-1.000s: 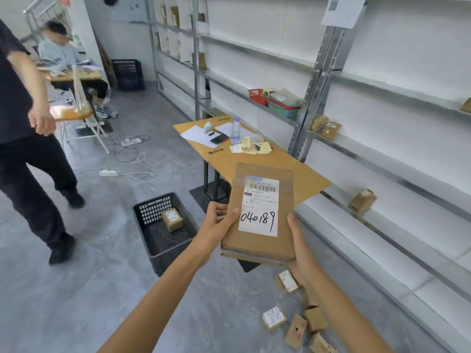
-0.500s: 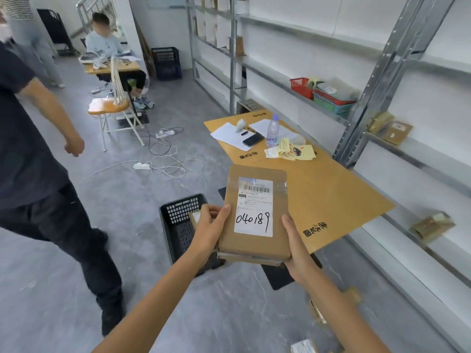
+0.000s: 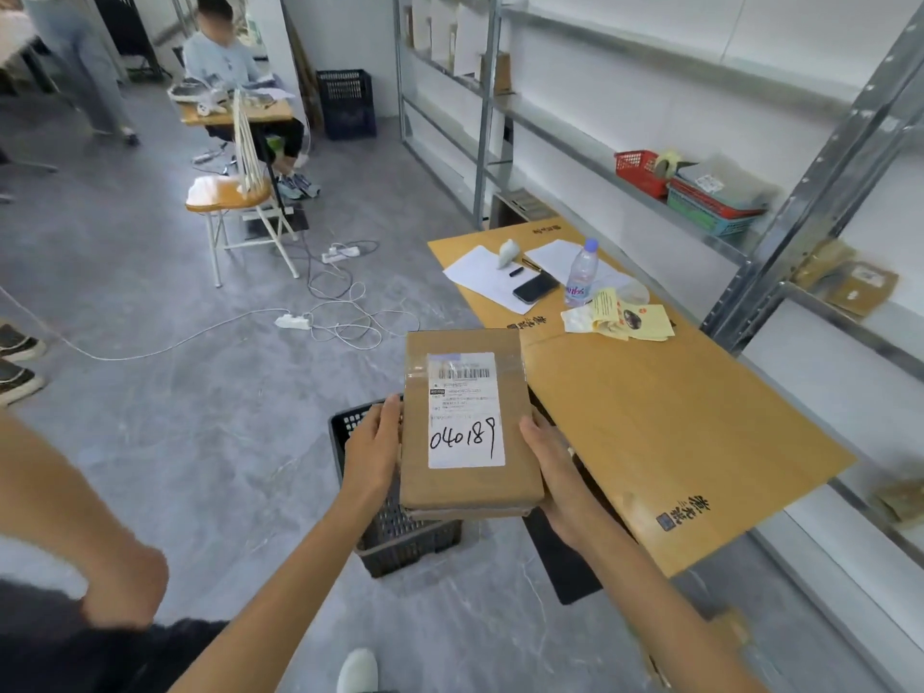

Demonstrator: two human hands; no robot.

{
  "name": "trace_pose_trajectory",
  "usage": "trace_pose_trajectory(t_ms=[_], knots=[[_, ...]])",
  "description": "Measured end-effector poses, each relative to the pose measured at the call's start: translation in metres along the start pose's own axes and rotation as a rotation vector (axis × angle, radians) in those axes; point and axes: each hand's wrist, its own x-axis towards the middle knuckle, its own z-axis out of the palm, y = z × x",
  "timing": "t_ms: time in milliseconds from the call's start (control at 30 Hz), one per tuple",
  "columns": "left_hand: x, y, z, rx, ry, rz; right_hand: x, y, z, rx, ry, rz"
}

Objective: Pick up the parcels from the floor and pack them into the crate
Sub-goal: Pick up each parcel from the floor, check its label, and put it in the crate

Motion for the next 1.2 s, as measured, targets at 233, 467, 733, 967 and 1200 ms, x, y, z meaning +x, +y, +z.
trace_pose_trajectory(t_ms=[233,467,733,967,1200], knots=[[0.108,-0.001,-0.048,0.093,-0.014,0.009,0.083,0.000,0.072,0.037,0.093,-0.009],[0.190,0.006,-0.098,0.153,-0.091,0.054,0.146,0.003,0.133,0.094,0.119,0.047],[0.278,0.021,-0.109,0.158,-0.237,-0.025,0.218,-0.012,0.151,0.084,0.103,0.029],[0.347,0.038,-0.093,0.171,-0.380,-0.093,0.280,-0.028,0.150,0.111,0.135,0.014],[0.420,0.040,-0.087,0.119,-0.463,-0.143,0.337,-0.024,0.173,0.147,0.225,0.020]])
